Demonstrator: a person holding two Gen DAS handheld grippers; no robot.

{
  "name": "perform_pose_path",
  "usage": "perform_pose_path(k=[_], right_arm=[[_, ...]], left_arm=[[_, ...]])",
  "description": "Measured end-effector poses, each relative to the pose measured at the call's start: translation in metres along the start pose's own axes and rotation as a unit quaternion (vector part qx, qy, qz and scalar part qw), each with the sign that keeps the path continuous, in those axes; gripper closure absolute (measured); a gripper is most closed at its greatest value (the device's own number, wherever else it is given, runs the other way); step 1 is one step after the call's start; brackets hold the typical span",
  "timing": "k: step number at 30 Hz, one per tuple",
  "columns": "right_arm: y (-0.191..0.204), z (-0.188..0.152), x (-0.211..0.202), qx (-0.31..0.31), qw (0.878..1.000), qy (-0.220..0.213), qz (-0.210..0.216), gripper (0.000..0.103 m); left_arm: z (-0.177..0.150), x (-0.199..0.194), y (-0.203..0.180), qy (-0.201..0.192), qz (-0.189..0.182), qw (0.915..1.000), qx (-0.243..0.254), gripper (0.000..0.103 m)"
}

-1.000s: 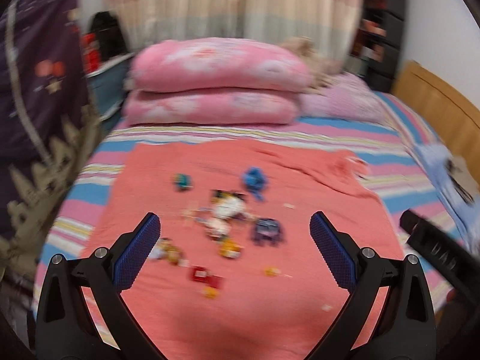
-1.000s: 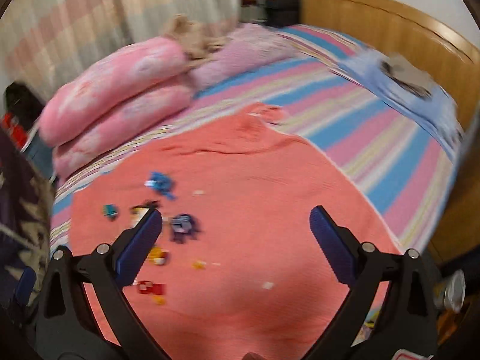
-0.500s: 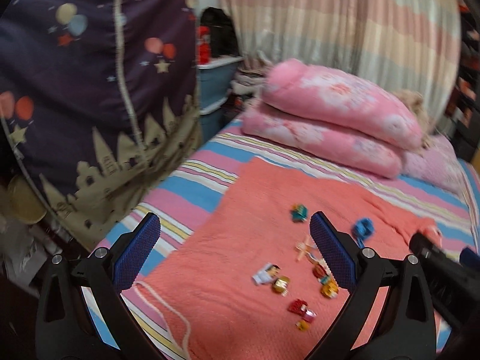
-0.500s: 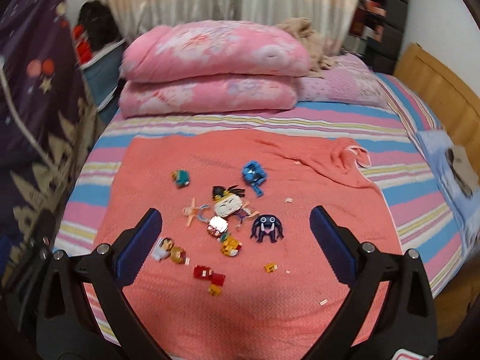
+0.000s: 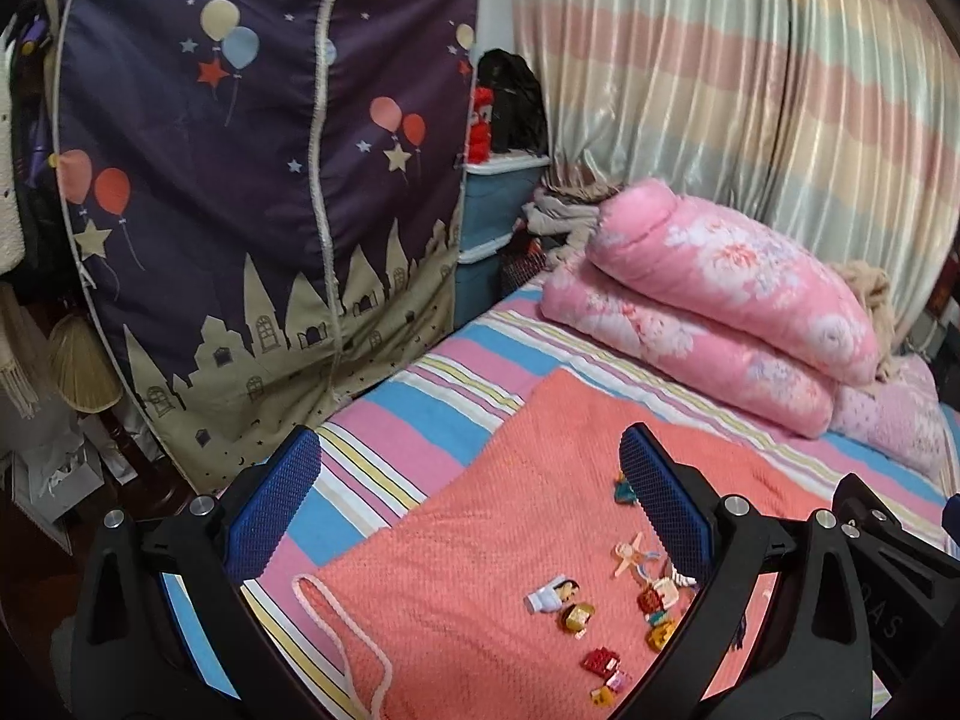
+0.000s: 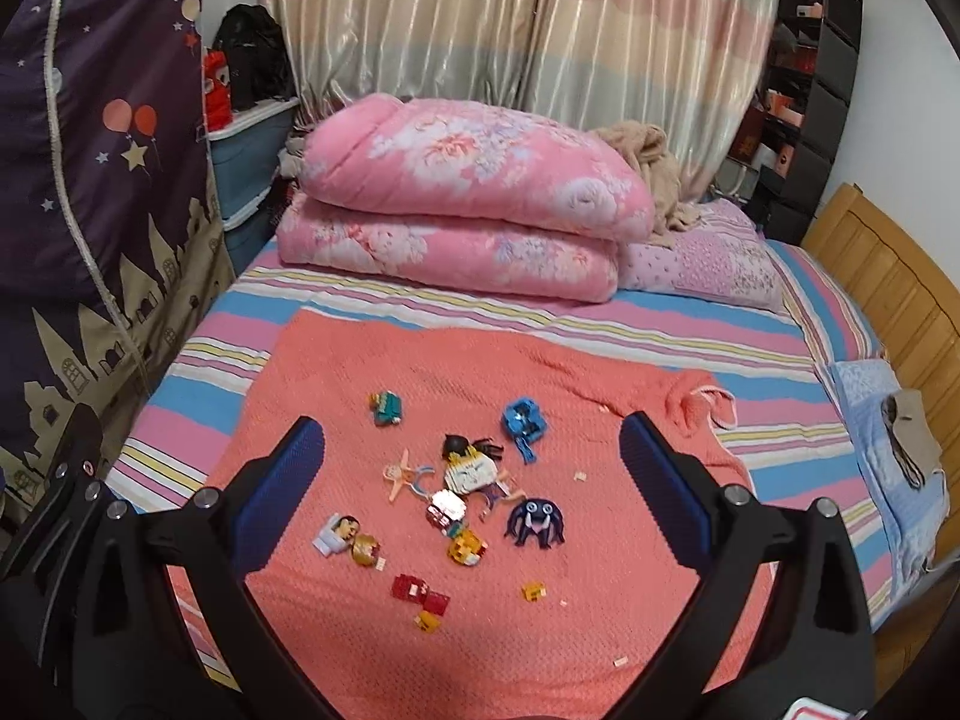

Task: Collect trash

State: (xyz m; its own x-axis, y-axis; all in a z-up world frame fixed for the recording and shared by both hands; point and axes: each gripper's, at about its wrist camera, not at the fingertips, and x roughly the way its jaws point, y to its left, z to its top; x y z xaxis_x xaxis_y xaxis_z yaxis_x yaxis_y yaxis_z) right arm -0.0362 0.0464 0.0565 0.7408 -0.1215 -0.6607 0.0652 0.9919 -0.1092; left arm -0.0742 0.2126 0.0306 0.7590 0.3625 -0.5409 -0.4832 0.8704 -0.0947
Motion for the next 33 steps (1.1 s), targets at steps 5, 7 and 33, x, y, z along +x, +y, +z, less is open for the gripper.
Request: perform_pose_path(k=[5,7,33], right_arm=[[-0.001,0.004,0.006,-0.004,1.000,0.001,-0.008,0.008],[-0.005,0.002,0.013,0.002,1.000,0.012,-0.007,0.008],[-0.042,0.006,0.030,0.026,0.999,0.011,-0.023,0.008]], left_arm=[[0.001,-0.004,-0.009,-0.013,0.010,0.9999,0.004,0.005],[0.001,-0.005,-0.013,-0.017,0.011,0.9998,0.007,0.005],[0.000,-0.006,-0.057,-0.018,-0.006,0.9993,0.033,0.005]])
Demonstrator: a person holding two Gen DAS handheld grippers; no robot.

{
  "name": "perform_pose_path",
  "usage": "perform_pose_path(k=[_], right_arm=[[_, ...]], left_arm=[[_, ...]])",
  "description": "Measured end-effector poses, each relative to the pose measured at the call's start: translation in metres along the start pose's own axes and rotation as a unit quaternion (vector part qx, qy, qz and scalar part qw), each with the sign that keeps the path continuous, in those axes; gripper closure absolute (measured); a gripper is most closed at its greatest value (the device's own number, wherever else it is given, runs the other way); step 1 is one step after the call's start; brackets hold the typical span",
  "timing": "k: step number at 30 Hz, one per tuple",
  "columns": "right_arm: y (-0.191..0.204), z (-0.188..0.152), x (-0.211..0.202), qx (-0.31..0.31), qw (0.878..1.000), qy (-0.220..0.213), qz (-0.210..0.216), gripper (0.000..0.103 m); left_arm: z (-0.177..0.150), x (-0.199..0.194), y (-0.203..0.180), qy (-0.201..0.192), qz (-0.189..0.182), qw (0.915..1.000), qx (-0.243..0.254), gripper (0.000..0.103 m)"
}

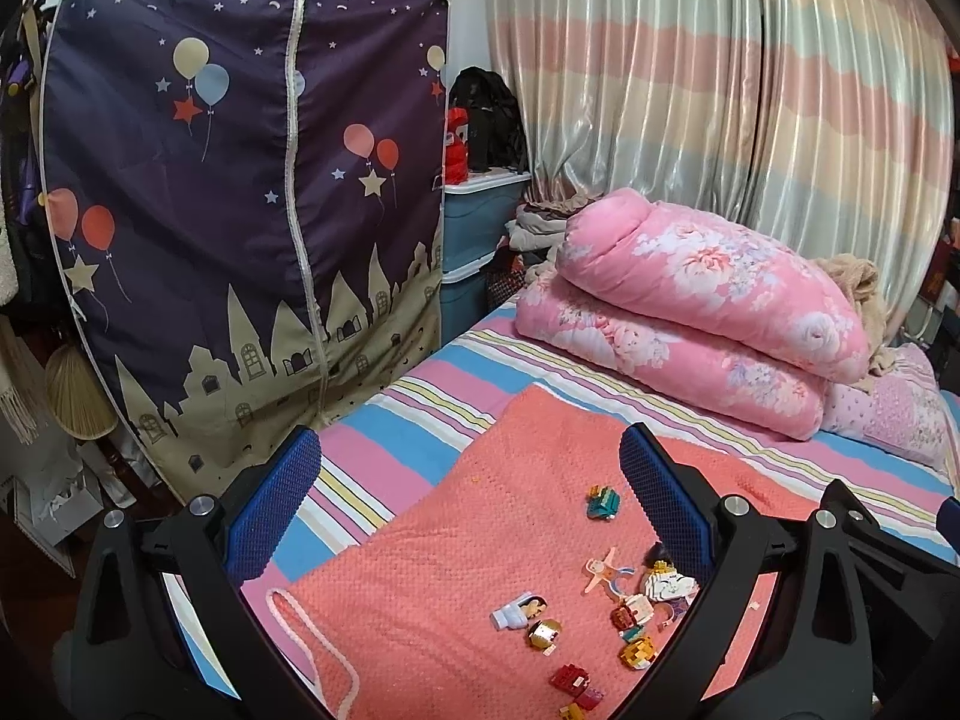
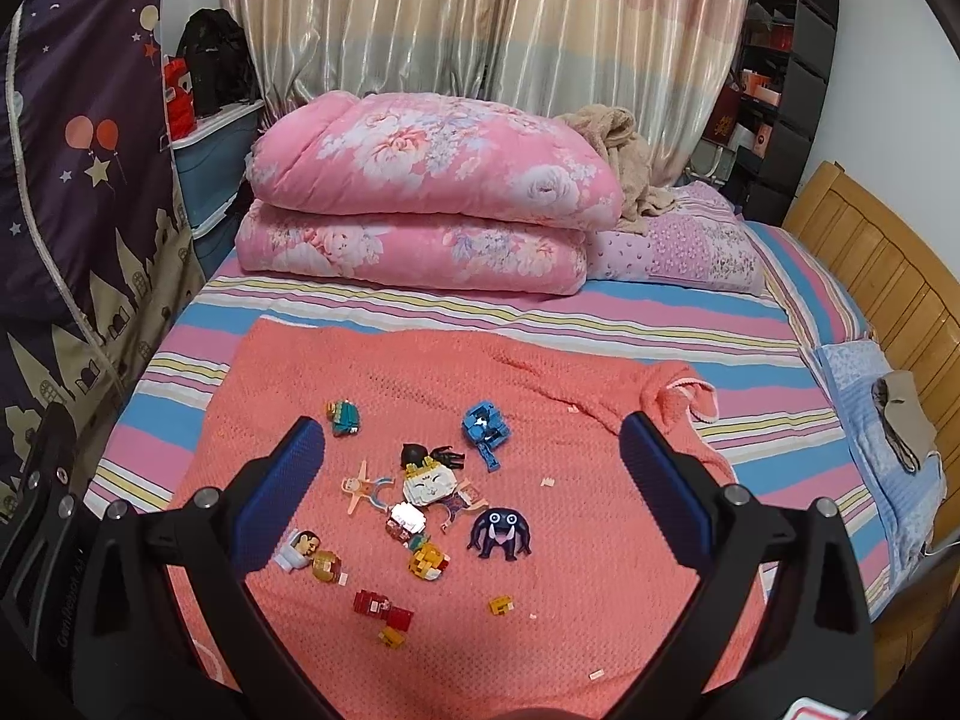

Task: Collect trash

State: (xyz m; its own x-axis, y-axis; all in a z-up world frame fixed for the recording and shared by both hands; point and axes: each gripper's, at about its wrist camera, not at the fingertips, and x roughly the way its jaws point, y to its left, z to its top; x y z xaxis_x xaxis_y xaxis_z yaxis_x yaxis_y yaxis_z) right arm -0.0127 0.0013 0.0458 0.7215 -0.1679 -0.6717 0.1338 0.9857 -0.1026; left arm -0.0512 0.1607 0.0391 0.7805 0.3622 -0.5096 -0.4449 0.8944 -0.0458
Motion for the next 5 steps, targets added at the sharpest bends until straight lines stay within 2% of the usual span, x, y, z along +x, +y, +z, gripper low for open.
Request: perform_pose_path(k=[5], right_arm=[[-0.0058,0.0048,0.0040,0.004,1.000,0.005,0.012,0.008]], left_arm=[[0.0010,0.0006,-0.0031,0.000,0.001,1.0000,0.000,0.005]])
